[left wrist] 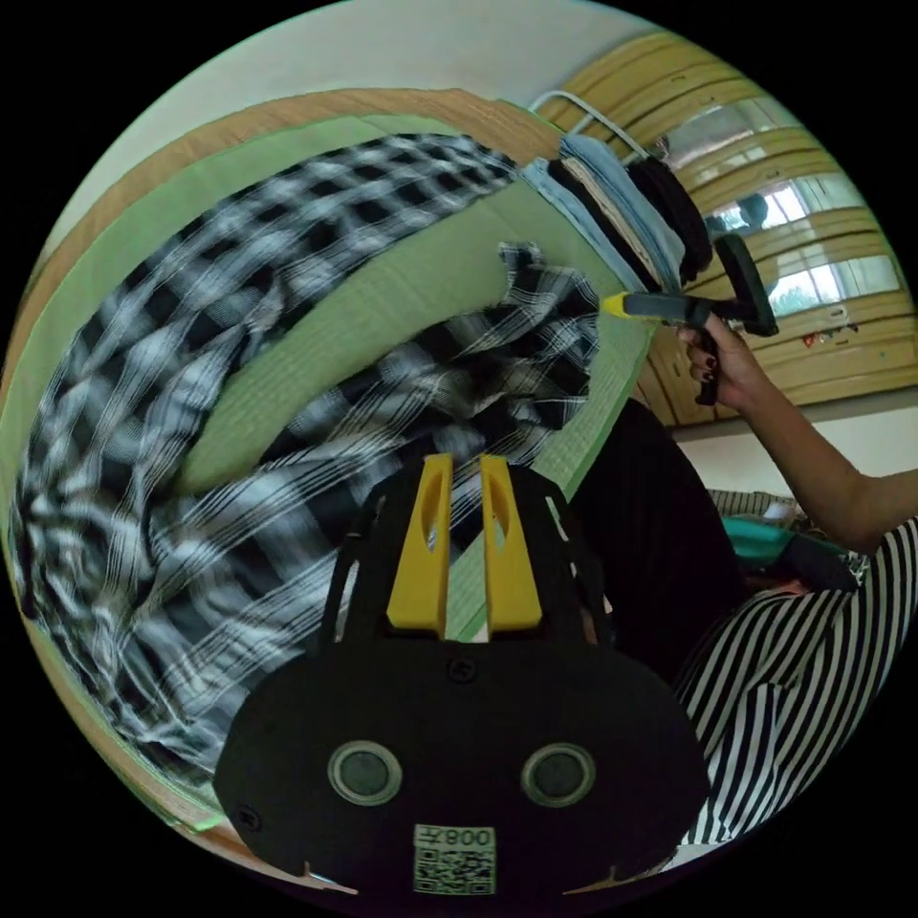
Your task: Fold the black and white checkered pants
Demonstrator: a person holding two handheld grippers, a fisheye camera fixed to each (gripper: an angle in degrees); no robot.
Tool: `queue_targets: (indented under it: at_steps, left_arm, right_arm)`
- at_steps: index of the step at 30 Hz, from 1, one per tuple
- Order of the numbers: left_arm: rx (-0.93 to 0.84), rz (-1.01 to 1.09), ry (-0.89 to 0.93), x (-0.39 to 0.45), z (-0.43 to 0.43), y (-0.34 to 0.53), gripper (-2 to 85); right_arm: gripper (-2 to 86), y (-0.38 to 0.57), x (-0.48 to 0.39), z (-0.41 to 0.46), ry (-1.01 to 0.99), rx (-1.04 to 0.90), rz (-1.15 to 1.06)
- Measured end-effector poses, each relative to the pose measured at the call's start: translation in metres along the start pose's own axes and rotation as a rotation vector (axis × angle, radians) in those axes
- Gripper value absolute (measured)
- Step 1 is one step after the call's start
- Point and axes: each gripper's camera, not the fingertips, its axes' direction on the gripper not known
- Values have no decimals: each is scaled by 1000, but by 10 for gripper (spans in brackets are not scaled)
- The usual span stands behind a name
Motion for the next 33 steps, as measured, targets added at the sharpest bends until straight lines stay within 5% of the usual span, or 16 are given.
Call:
queue_targets:
  at_steps: [4, 8, 13, 19, 24, 33]
  left_arm:
    - [-18, 87, -166, 36, 17, -43, 12]
    - [-27, 71, -137, 48, 20, -66, 11]
    - [93, 51, -57, 67, -6, -75, 10]
    - [220, -55, 42, 67, -26, -87, 11]
    - [135, -102, -44, 66, 2, -123, 11]
    - [81, -109, -57, 90, 24, -160, 14]
  right_arm:
    - [69, -11, 12, 4, -57, 15, 27]
    - [23, -17, 14, 14, -69, -60, 26]
    - [10, 0, 2, -69, -188, 118, -57]
    - [16, -9, -39, -137, -69, 192, -254]
    - [48, -69, -13, -73, 164, -33, -138]
    - [85, -32, 45, -49, 293, -60, 17]
